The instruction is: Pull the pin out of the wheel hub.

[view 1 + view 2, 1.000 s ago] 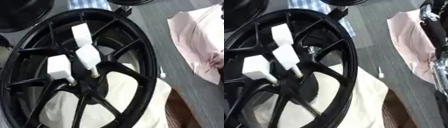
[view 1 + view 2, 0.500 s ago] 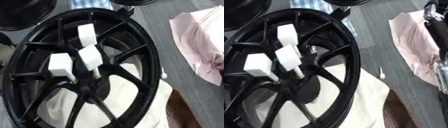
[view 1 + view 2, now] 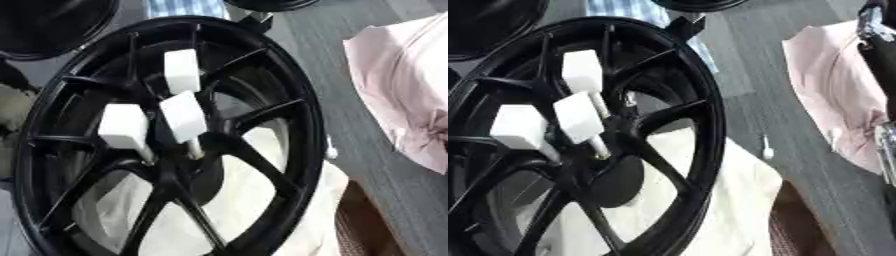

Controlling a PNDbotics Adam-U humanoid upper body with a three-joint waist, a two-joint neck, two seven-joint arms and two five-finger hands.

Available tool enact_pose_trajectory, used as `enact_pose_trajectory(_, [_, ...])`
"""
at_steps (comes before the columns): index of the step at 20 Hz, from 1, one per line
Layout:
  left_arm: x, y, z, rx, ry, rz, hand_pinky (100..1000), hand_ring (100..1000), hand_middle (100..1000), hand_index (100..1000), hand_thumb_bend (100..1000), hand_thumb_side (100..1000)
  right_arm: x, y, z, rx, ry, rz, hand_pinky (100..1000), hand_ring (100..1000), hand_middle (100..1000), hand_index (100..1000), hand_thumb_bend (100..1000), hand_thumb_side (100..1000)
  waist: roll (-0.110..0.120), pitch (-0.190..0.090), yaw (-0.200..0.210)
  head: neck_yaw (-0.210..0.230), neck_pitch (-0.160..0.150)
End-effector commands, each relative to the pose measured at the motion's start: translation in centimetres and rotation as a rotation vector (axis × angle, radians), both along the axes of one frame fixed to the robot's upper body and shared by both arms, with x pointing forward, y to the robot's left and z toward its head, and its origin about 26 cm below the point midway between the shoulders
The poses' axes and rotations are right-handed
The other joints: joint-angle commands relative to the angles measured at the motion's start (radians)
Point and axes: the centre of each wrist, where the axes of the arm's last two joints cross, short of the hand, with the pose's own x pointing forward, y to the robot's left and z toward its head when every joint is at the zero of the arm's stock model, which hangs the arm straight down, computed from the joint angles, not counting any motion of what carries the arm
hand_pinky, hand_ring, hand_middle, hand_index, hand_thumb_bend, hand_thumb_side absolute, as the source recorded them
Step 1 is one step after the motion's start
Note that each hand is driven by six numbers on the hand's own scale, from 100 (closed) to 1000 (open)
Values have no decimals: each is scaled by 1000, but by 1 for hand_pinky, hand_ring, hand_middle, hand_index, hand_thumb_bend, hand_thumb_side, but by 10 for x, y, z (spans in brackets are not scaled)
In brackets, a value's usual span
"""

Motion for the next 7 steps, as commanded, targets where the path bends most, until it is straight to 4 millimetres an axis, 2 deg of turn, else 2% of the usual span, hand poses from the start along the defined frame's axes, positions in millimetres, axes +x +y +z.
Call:
enact_pose_trajectory(1, [7, -35, 20, -132, -203, -137, 670, 514, 534, 716, 331, 775, -4, -1, 10, -17, -35, -1, 791, 798, 694, 767, 100, 516, -10, -34, 4, 3, 4])
enact_pose_trajectory(4, [20, -85, 13, -257, -258, -309, 669, 514, 542, 725, 342, 788, -3, 2, 10, -11, -34, 11, 791, 798, 694, 768, 100, 515, -20, -33, 1, 14, 0])
enact_pose_trajectory(5, [23, -102, 11, -296, -273, -361, 669, 513, 542, 725, 381, 735, -3, 2, 10, -8, -34, 15, 790, 798, 693, 767, 100, 515, -25, -32, 1, 19, -2])
enact_pose_trajectory(6, [23, -118, 9, -337, -288, -405, 669, 512, 542, 727, 347, 790, -3, 3, 10, -5, -35, 17, 790, 798, 693, 767, 100, 514, -29, -31, 1, 25, -3])
enact_pose_trajectory(7, [23, -132, 7, -377, -302, -440, 669, 512, 543, 727, 348, 789, -3, 3, 10, -3, -35, 19, 790, 798, 693, 767, 100, 514, -33, -30, 2, 32, -4])
